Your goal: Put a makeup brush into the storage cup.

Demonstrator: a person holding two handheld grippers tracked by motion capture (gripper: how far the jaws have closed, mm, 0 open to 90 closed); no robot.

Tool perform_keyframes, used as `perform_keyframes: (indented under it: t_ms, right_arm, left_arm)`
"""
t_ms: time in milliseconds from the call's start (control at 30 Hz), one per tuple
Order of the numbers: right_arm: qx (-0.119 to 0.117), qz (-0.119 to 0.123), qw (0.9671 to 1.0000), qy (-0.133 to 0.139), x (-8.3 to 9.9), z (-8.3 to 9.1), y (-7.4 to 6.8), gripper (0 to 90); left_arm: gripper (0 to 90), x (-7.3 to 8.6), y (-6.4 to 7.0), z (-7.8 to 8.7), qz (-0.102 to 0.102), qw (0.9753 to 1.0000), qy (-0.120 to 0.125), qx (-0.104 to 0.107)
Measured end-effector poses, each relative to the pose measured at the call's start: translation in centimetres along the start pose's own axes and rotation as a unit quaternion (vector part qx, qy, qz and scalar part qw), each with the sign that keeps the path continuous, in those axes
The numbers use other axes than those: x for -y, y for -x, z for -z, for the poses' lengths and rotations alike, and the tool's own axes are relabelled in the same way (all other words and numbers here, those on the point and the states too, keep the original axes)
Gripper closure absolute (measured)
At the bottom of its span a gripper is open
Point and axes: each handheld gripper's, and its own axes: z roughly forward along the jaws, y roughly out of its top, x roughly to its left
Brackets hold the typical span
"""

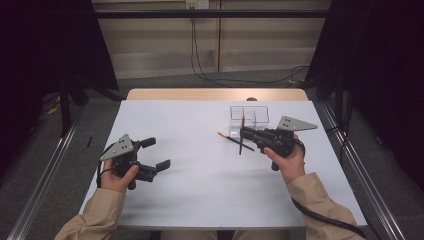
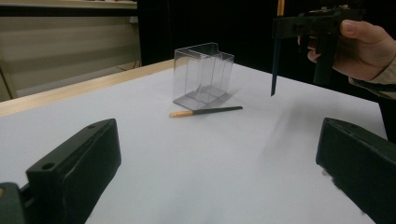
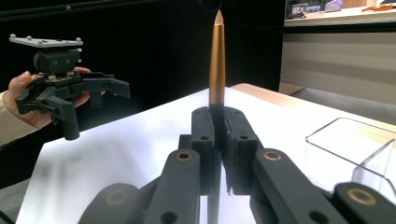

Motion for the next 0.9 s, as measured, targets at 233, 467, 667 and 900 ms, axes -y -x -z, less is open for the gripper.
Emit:
perform_keyframes:
  t_ms: [233,467,667,900]
  right_arm:
    - [0.006,0.0,1.0,0.001,0.0,0.4,0.5,83.8]
    - [0.012,0.002,0.9999,0.0,-0.2,0.7,0.9,83.7]
    - [0.015,0.002,0.9999,0.001,-0.2,0.7,1.2,83.7]
    - [0.018,0.004,0.9998,-0.001,-0.4,0.8,1.7,83.7]
  left_arm:
    - [0.0,0.8,0.0,1.6,-0.003,0.9998,-0.009,-0.015]
    - [0.0,1.4,-0.1,2.9,0.001,0.9996,-0.012,-0.027]
    - [0.0,1.7,-0.1,3.7,0.002,0.9995,-0.008,-0.031]
    - [0.0,1.8,0.0,4.3,0.003,0.9994,0.003,-0.035]
